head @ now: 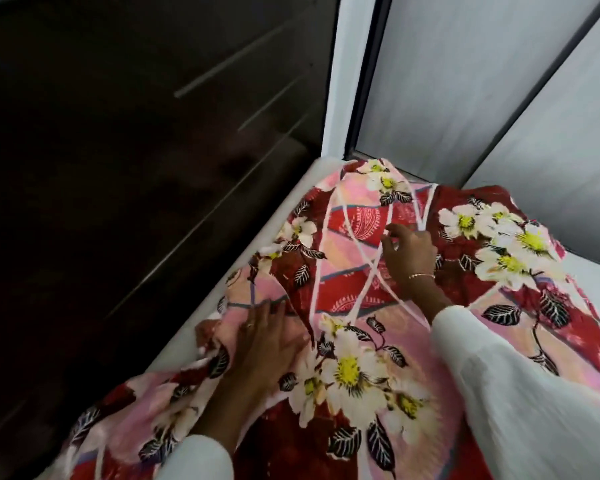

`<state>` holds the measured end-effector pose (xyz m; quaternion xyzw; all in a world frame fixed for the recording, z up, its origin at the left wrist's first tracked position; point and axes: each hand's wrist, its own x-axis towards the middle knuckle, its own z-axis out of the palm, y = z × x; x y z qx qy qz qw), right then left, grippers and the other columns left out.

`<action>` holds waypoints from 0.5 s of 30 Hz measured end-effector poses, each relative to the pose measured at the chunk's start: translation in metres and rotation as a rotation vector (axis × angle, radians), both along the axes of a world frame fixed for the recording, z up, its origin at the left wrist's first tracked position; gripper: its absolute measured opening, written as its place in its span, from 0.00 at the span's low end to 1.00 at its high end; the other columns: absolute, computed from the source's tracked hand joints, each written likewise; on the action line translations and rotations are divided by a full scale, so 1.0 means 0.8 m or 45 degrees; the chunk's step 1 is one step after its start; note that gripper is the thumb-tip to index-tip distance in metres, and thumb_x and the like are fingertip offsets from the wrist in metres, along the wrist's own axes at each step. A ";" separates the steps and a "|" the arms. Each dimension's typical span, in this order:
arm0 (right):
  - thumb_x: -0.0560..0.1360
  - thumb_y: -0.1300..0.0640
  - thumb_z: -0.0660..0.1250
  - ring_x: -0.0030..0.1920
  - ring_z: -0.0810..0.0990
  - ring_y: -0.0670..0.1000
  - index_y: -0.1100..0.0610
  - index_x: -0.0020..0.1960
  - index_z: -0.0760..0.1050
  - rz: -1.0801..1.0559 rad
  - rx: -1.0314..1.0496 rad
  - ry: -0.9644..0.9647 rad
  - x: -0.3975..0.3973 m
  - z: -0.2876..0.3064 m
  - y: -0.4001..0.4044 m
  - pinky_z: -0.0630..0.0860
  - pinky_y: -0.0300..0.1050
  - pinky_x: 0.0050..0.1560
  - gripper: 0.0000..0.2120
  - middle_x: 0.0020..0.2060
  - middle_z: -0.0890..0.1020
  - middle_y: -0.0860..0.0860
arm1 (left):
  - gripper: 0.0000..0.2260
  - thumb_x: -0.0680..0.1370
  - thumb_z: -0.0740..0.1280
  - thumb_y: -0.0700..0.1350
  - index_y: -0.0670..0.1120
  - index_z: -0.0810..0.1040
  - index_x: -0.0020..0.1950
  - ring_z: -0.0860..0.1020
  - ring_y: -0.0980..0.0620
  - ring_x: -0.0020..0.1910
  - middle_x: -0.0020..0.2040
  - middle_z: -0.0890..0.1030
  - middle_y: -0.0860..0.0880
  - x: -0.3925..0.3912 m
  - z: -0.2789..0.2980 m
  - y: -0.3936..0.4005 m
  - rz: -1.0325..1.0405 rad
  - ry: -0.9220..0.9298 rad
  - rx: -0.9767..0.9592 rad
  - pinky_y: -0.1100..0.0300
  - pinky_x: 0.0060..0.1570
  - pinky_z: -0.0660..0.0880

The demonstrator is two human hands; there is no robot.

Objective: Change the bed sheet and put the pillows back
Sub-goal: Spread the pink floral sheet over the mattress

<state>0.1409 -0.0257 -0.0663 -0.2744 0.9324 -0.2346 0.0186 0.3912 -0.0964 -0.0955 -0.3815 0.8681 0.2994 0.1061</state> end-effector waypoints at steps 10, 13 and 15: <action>0.77 0.45 0.60 0.69 0.60 0.64 0.51 0.72 0.60 -0.058 0.634 -0.172 -0.108 -0.067 0.035 0.64 0.58 0.65 0.26 0.71 0.62 0.57 | 0.64 0.55 0.70 0.73 0.57 0.25 0.70 0.21 0.32 0.63 0.66 0.18 0.48 -0.136 -0.042 -0.050 -0.246 -0.504 -0.050 0.21 0.58 0.43; 0.78 0.46 0.58 0.67 0.63 0.63 0.53 0.70 0.64 0.042 0.561 -0.075 -0.110 -0.067 -0.001 0.67 0.57 0.62 0.22 0.69 0.66 0.57 | 0.66 0.54 0.72 0.71 0.57 0.23 0.69 0.24 0.29 0.64 0.65 0.17 0.45 -0.160 -0.044 -0.067 -0.195 -0.585 -0.058 0.20 0.58 0.45; 0.79 0.47 0.56 0.65 0.66 0.63 0.55 0.67 0.68 0.093 0.483 -0.020 -0.121 -0.070 -0.027 0.67 0.55 0.62 0.20 0.66 0.69 0.59 | 0.68 0.53 0.73 0.71 0.56 0.21 0.68 0.25 0.27 0.64 0.65 0.17 0.44 -0.170 -0.043 -0.067 -0.180 -0.648 -0.076 0.20 0.57 0.45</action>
